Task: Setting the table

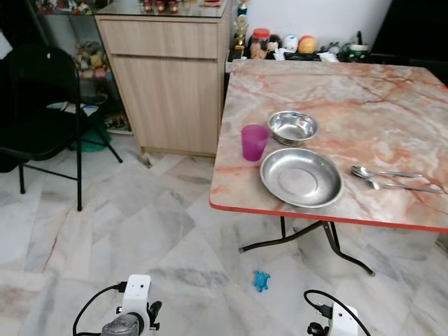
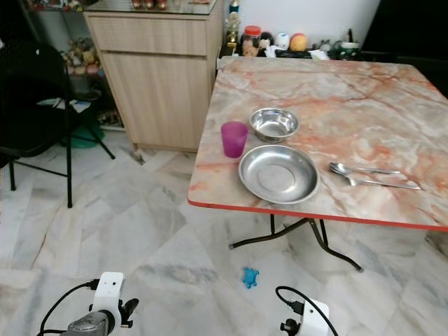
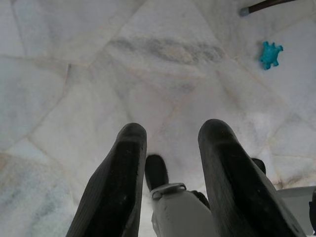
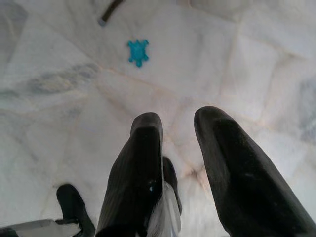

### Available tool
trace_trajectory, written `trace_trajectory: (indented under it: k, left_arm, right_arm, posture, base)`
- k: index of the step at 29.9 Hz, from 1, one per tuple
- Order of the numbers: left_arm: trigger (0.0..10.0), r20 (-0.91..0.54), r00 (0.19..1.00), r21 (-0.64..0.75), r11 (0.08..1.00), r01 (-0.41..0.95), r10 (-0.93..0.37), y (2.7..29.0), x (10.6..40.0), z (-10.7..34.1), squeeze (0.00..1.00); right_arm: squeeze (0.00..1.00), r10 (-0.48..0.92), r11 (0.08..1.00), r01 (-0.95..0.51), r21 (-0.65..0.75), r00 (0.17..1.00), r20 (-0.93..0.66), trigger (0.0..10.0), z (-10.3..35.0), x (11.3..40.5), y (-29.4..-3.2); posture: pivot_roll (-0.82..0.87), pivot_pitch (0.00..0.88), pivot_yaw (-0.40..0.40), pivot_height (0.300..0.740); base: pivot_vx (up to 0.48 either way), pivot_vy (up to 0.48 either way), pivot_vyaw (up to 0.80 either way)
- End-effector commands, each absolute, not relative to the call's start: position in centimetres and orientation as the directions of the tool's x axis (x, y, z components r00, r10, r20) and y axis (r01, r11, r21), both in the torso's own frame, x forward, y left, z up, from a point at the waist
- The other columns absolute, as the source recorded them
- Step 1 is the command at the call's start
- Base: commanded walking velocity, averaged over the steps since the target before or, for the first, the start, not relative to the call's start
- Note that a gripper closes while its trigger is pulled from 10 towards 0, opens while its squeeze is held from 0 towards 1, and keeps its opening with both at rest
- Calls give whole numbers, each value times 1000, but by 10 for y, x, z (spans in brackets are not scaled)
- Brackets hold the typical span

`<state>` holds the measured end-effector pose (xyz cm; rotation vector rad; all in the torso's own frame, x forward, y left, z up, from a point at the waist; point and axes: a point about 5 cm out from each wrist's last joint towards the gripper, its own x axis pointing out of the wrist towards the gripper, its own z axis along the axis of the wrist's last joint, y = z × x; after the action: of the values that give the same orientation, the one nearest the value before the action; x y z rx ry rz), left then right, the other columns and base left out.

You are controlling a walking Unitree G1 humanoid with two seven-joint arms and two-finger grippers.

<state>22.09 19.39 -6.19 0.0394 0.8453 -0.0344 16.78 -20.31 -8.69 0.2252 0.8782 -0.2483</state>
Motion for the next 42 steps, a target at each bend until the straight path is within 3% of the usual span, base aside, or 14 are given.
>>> trace_trajectory:
  k: [1, 14, 15, 17, 19, 24, 37, 42]
  left_arm:
    - [10000, -764, 645, 25, 999, 46, -11, 194, 215, -66, 0]
    - [10000, -768, 641, 23, 999, 47, -13, 193, 213, -67, 0]
    - [10000, -768, 640, 23, 999, 48, -13, 193, 213, -67, 0]
    - [10000, -767, 641, 22, 999, 46, -13, 193, 213, -67, 0]
    - [10000, -766, 642, 21, 999, 45, -13, 193, 213, -67, 0]
    - [10000, -766, 643, 24, 998, 50, -14, 193, 213, -67, 0]
    - [10000, -763, 647, 31, 998, 47, -7, 197, 214, -66, 0]
    - [10000, -763, 646, 35, 998, 44, -2, 199, 213, -66, 0]
  right_arm:
    - [0, -124, 953, 292, 83, 622, -773, 10000, -87, 167, -203]
    - [0, -143, 979, 201, 9, 727, -672, 10000, -76, 179, -207]
    - [0, -147, 981, 194, 3, 754, -640, 10000, -72, 183, -207]
    - [0, -159, 985, 170, -11, 896, -414, 10000, -43, 210, -206]
    - [0, -172, 985, 167, -39, 945, -279, 10000, -25, 212, -208]
    - [0, -190, 981, 177, -82, 963, -189, 10000, -11, 197, -209]
    - [0, -242, 959, 239, -149, 970, 2, 10000, 45, 191, -209]
    - [0, -306, 943, 314, -111, 948, 90, 10000, 78, 218, -226]
  posture:
    - [48, 0, -25, 740]
    - [27, 0, -30, 740]
    - [26, 0, -32, 740]
    - [25, 0, -34, 740]
    - [23, 0, -35, 740]
    - [13, 0, -32, 740]
    - [22, 0, -35, 740]
    - [6, 0, -22, 740]
  base:
    - [0, 0, 0]
    - [0, 0, 0]
    - [0, 0, 0]
    - [0, 0, 0]
    - [0, 0, 0]
    - [0, 0, 0]
    - [0, 0, 0]
    - [0, 0, 0]
